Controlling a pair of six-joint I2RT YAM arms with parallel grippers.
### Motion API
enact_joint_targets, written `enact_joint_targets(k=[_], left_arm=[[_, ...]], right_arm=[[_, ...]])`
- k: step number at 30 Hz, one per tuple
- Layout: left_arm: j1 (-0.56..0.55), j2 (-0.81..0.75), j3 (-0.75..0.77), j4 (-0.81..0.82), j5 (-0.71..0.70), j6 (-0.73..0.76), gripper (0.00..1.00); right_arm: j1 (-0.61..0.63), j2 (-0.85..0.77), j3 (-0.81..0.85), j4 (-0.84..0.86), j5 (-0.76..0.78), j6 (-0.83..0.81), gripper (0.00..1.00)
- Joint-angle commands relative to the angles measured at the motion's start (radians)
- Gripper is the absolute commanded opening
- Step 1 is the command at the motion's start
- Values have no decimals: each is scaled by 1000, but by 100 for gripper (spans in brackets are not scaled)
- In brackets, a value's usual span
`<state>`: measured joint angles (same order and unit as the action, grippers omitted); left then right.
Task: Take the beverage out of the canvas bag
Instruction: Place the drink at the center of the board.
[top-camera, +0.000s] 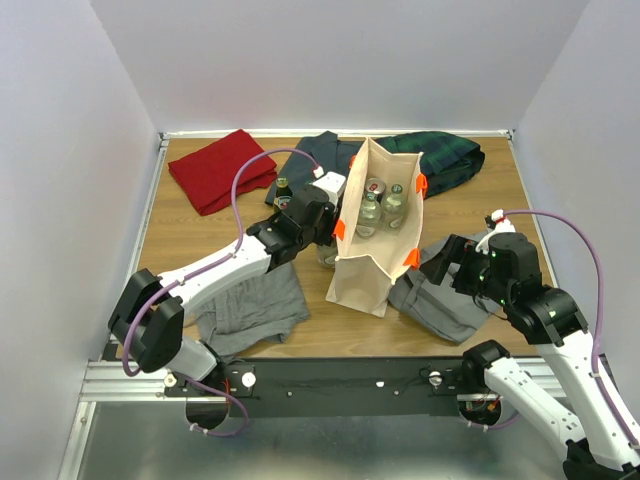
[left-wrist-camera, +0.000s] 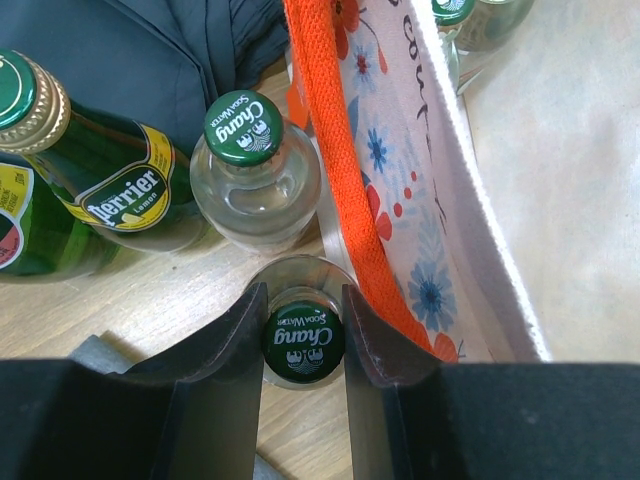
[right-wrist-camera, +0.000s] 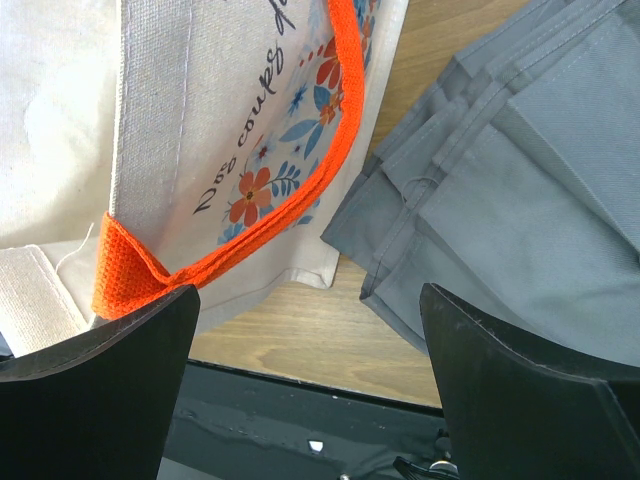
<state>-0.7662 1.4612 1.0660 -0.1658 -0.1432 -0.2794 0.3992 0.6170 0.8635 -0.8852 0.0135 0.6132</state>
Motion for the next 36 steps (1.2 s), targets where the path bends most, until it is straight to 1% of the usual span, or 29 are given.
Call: enact_joint_targets(k=[1, 3, 4, 6, 9, 12, 18, 24, 27, 28, 30, 31, 36], left_arm=[[-7, -13, 61, 86, -4, -24, 36], [-7, -13, 61, 83, -7, -24, 38], [-7, -15, 63, 83, -9, -24, 43], [-7, -12, 66, 80, -10, -24, 47], [-7, -12, 72, 74, -12, -24, 48], [-7, -15, 77, 68, -15, -24, 53], [-8, -25, 92, 46, -22, -26, 55], [-8, -41, 132, 6, -44, -27, 67], [-8, -41, 170, -46, -84, -47, 77], [-8, -41, 181, -72, -102, -49, 82], [-8, -42, 212, -95, -113, -49, 89], [-8, -44, 221, -110, -117, -50, 99], [-8, -56, 273, -146, -118, -49, 99]], right_arm=[[3, -8, -12, -21, 8, 8, 100], [4, -8, -12, -20, 8, 8, 100], [3, -8, -12, -20, 8, 8, 100], [3, -11, -12, -20, 8, 8, 100], [3, -13, -12, -20, 8, 8, 100], [3, -17, -12, -20, 9, 8, 100], [3, -22, -12, -20, 11, 10, 100], [3, -30, -11, -18, 13, 10, 100], [1, -33, -12, -18, 13, 11, 100], [3, -34, -11, -18, 13, 11, 100], [4, -42, -12, -18, 16, 11, 100], [3, -45, -12, -18, 16, 11, 100], [4, -60, -11, -14, 16, 11, 100]])
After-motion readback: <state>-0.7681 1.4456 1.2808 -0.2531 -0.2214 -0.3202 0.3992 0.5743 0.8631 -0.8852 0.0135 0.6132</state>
